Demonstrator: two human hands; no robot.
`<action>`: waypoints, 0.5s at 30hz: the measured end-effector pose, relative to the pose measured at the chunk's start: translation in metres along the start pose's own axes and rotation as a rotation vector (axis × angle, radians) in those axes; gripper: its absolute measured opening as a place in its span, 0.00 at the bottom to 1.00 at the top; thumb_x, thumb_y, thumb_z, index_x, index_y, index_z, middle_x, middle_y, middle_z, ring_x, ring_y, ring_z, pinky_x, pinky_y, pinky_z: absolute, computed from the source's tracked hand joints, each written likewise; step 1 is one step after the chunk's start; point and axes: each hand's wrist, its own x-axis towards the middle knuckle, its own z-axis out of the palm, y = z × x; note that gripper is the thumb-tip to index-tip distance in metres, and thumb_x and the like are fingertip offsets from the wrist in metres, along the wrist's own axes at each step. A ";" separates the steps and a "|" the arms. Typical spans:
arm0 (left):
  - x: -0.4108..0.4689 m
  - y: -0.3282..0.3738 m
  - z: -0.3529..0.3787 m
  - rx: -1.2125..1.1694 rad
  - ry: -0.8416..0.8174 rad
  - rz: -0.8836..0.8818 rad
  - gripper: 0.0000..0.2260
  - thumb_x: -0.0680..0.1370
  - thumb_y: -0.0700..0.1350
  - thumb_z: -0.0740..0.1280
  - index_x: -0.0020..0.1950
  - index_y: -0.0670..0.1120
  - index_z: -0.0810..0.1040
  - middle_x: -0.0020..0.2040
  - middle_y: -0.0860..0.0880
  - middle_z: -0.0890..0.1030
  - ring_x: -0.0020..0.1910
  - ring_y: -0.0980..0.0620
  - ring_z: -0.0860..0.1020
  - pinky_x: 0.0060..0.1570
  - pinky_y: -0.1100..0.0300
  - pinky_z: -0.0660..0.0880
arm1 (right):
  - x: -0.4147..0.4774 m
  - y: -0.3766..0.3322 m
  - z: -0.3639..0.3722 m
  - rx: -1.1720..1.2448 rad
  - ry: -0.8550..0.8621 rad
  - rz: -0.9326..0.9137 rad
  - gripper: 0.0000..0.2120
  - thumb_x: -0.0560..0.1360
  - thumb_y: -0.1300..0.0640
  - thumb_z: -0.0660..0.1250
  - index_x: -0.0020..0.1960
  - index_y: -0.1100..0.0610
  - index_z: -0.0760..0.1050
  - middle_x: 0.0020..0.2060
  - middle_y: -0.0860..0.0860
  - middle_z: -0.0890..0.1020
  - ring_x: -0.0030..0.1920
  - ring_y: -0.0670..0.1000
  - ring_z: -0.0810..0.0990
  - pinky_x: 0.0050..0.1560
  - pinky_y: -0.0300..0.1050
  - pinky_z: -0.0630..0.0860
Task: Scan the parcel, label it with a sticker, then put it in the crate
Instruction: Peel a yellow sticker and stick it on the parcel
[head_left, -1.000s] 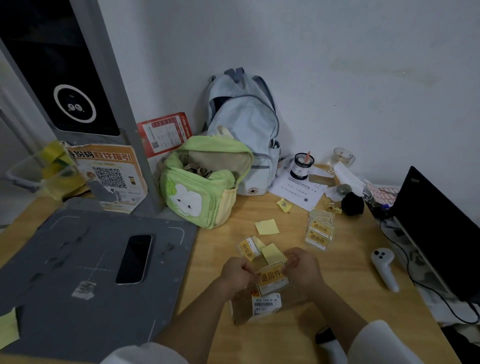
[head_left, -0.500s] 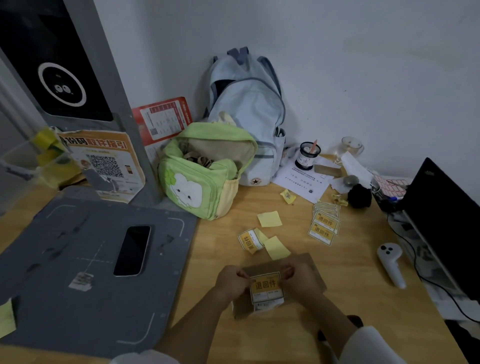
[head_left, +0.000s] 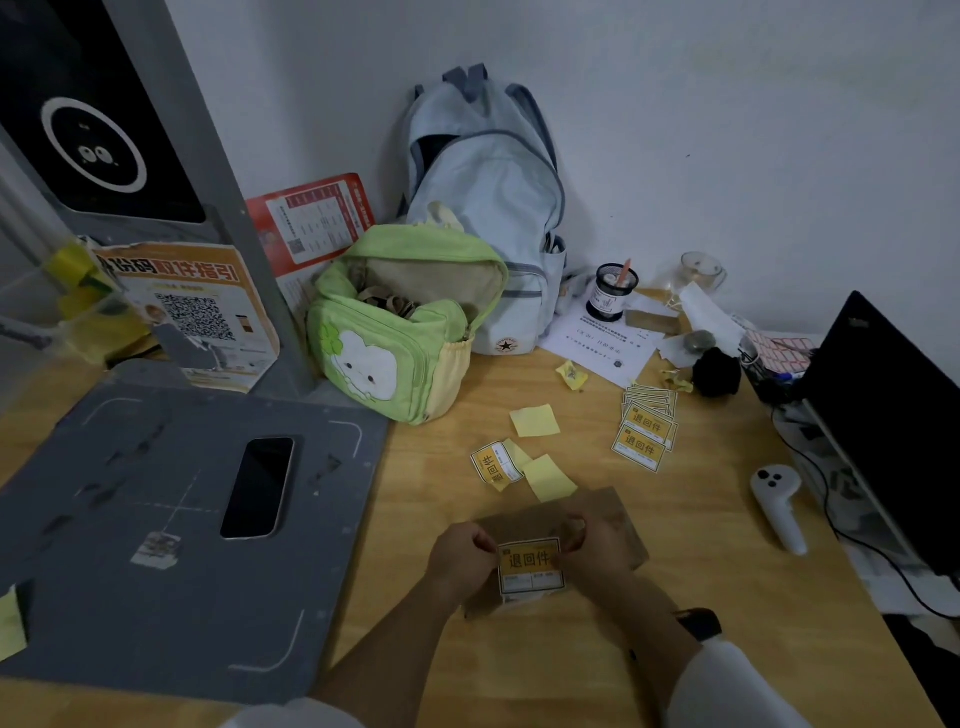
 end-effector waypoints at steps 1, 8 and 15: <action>0.000 -0.001 0.001 0.003 0.008 0.005 0.09 0.71 0.40 0.71 0.35 0.52 0.75 0.39 0.53 0.77 0.45 0.50 0.77 0.50 0.54 0.78 | -0.001 0.001 0.001 0.009 0.004 0.006 0.10 0.73 0.66 0.67 0.52 0.56 0.75 0.38 0.47 0.78 0.41 0.46 0.76 0.34 0.35 0.74; 0.001 -0.007 0.010 0.037 0.027 0.006 0.12 0.66 0.41 0.76 0.38 0.53 0.74 0.39 0.54 0.79 0.42 0.52 0.78 0.40 0.60 0.75 | 0.003 0.007 0.011 0.016 0.034 -0.002 0.18 0.72 0.65 0.70 0.61 0.58 0.74 0.38 0.46 0.77 0.40 0.45 0.74 0.29 0.31 0.64; -0.007 -0.010 0.025 0.054 0.152 0.074 0.13 0.68 0.42 0.72 0.42 0.54 0.70 0.50 0.48 0.79 0.43 0.51 0.80 0.36 0.57 0.77 | 0.008 0.008 0.024 -0.073 0.098 0.047 0.10 0.73 0.60 0.69 0.54 0.55 0.76 0.47 0.50 0.83 0.45 0.49 0.81 0.36 0.38 0.75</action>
